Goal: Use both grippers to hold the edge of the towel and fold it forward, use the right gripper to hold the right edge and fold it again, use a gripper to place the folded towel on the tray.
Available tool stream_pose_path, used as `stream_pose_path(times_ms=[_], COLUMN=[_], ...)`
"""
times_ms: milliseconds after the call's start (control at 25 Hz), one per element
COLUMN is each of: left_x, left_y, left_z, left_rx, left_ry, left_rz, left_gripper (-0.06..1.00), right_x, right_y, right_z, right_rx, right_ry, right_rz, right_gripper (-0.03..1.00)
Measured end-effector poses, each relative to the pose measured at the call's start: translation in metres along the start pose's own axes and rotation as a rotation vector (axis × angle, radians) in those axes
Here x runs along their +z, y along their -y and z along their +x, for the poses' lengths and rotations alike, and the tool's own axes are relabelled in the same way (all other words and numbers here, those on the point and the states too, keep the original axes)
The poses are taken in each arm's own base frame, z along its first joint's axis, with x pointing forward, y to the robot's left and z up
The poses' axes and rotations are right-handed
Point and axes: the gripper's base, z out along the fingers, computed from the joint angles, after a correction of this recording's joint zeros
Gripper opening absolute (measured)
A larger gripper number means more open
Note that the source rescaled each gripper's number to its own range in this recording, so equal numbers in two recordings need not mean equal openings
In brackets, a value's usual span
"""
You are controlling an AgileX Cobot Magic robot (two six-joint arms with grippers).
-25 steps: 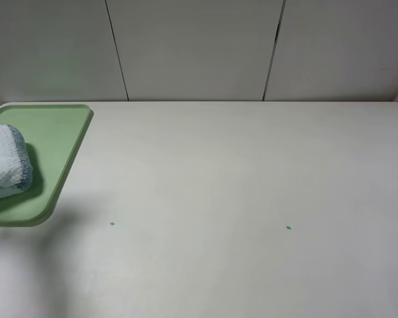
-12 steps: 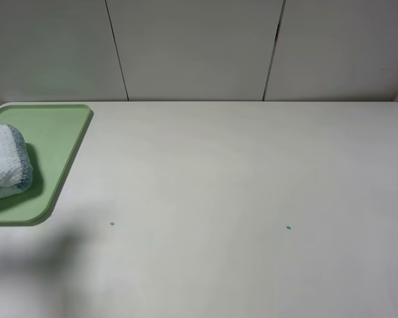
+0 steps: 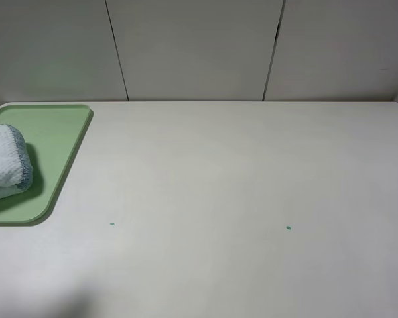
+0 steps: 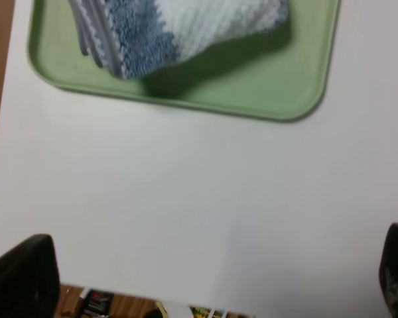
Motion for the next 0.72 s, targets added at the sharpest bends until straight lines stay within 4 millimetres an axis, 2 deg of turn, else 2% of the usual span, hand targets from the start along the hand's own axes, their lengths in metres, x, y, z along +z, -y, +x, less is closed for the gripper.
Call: stream_pose_path(times_ms=[240, 400, 560, 720], left_x=[-0.041, -0.059, -0.061, -0.050], left_y=[0.009, 0.019, 0.028, 0.032], left_z=[0.036, 0.059, 0.083, 0.108], left_rx=[0.047, 0.074, 0.100, 0.150], left_ry=[0.235, 0.370, 0.454, 0.496], left_rz=[0.040, 0.117, 0.170, 0.201], left_gripper=[1.00, 1.00, 1.00, 1.00], right_x=[0.000, 0.000, 0.000, 0.000], right_y=[0.000, 0.000, 0.000, 0.000], right_z=[0.000, 0.000, 0.000, 0.000], right_rx=[0.000, 0.000, 0.000, 0.000], right_ry=[0.000, 0.000, 0.000, 0.000], right_rz=[0.000, 0.000, 0.000, 0.000], right_gripper=[1.00, 1.00, 1.00, 1.00])
